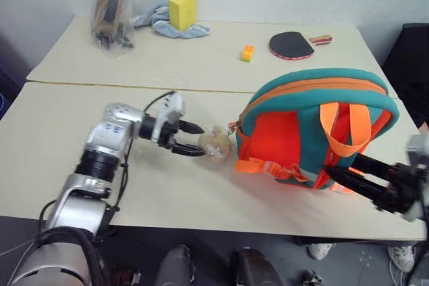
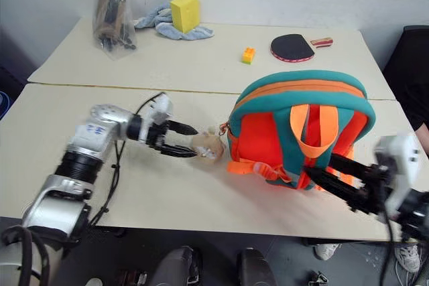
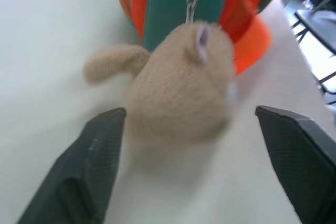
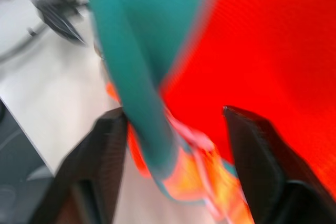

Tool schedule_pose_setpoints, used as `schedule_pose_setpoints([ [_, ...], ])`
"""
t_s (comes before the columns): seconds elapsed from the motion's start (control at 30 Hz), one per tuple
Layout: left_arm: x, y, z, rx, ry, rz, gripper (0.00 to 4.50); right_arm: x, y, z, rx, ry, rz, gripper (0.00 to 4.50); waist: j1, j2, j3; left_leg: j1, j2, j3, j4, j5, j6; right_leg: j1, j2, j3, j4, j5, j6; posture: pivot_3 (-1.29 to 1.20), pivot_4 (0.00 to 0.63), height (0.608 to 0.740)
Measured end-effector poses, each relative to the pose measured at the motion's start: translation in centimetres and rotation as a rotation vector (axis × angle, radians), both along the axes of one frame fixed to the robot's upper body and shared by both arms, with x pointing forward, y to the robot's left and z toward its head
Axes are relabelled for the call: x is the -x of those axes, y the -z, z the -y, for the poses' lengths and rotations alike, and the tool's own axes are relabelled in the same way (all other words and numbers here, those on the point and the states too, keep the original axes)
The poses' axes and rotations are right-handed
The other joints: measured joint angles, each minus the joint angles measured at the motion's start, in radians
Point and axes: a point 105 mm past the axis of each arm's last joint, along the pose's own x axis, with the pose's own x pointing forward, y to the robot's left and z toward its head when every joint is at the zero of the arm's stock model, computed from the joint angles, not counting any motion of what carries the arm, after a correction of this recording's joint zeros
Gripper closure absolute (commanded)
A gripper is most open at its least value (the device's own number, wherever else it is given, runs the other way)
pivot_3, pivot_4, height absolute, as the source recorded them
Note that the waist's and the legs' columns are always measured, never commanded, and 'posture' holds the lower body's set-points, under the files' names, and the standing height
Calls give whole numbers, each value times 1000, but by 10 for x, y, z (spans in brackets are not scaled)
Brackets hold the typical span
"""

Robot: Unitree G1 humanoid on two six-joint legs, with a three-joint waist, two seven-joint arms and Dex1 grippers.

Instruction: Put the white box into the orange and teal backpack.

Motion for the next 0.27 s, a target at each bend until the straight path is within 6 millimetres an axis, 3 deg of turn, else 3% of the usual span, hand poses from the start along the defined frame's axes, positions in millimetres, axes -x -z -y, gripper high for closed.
schedule_pose_setpoints([
  [0.07,5,-14,-11,14,-1,15,0,6,-8,17,18,18,-2,23,1,0,0,3,0,0,-1,0,0,4,0,0,-2,0,0,0,150,740],
  [0.2,9,-36,-40,18,-77,47,0,15,-41,60,84,76,15,23,0,0,0,7,-1,0,-4,-4,5,9,-1,-1,-7,0,0,0,150,740],
  [0.27,10,-49,-48,45,-102,71,0,15,-50,72,90,96,35,23,-1,-1,0,7,-1,0,-4,-4,4,9,-1,-1,-8,0,0,0,150,740],
])
